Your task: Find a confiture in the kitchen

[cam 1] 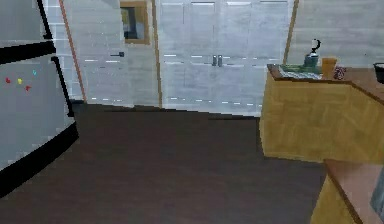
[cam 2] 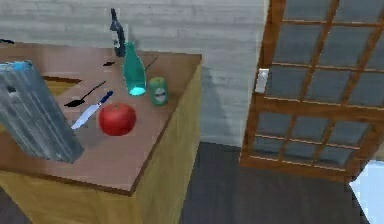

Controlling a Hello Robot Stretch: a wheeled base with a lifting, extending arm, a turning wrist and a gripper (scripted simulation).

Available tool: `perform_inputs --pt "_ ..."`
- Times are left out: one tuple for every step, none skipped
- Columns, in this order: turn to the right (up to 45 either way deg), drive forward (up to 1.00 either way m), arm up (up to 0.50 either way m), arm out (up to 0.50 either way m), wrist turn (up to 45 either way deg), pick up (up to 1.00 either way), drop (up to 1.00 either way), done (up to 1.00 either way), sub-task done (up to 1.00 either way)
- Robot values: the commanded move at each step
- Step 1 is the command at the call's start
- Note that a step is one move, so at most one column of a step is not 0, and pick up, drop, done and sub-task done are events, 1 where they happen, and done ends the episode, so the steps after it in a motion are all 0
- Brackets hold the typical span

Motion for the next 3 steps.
perform_inputs --pt "12.0 0.0 0.0 0.0 0.0 0.0 0.0 0.0 0.0" --pt "0.0 0.95 0.0 0.0 0.0 0.0 0.0 0.0 0.0" --pt "27.0 0.0 0.0 0.0 0.0 0.0 0.0 0.0 0.0"
